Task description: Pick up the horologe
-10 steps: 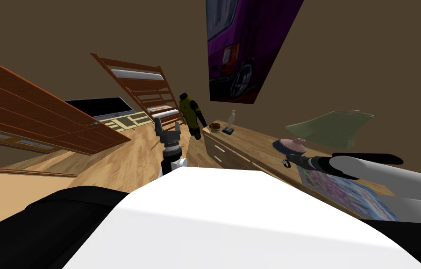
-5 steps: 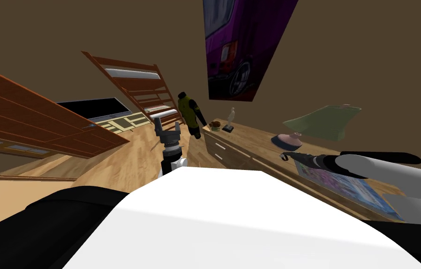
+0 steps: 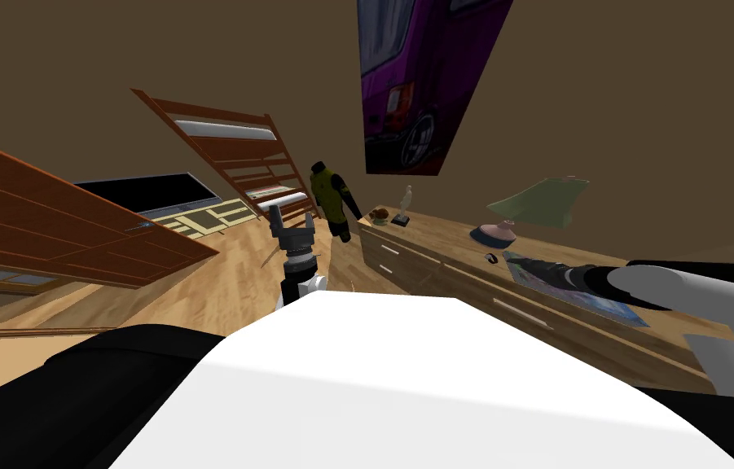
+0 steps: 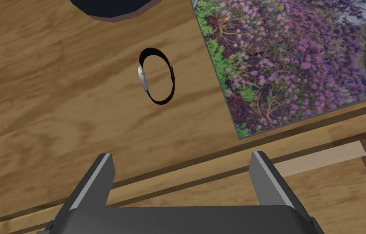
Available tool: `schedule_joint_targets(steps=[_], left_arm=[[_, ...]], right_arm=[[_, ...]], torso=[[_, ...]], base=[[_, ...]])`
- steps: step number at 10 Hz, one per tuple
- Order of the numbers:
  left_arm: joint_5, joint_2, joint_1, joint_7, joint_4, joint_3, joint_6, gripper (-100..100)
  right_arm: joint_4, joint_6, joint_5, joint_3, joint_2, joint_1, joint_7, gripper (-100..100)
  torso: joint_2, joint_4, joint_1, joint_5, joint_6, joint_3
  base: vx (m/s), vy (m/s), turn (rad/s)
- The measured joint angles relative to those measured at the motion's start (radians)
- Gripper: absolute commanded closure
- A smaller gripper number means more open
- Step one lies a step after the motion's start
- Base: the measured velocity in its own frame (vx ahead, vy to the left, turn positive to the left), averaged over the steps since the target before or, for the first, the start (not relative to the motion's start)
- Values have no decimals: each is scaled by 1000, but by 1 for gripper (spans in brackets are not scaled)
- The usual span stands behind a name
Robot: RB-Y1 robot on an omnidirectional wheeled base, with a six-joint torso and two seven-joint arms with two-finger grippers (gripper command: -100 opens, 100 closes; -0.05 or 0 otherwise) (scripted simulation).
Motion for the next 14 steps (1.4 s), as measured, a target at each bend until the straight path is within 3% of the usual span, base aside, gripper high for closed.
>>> schedule_joint_targets(steps=[3,7,12,13,14], left_arm=[[0,0,0,0,0,0,0,0],[0,0,1,0,0,0,0,0],[0,0,1,0,0,0,0,0],[0,0,0,0,0,0,0,0],[0,0,0,0,0,0,0,0]], right_arm=[[14,-34,22,-38,18,-9,-19,-100],[73,-96,21,-10,47,9,-5,-100],[128,-152,6,35,91,54,5,-100],[129,-154,6,36,91,54,5,0],[129,-154,6,36,91,53,5,-100]], torso=[[-4,-1,-5,-1,0,-2],[-21,-5,-15,-4,-1,-12],[-20,-5,-17,-4,-1,-12],[-14,-4,-14,-3,-1,-9],[-10,-3,-13,-3,-1,-6]], base=[[15,82,-57],[204,-45,-12],[175,-61,-6],[16,-7,4],[-14,-17,135]])
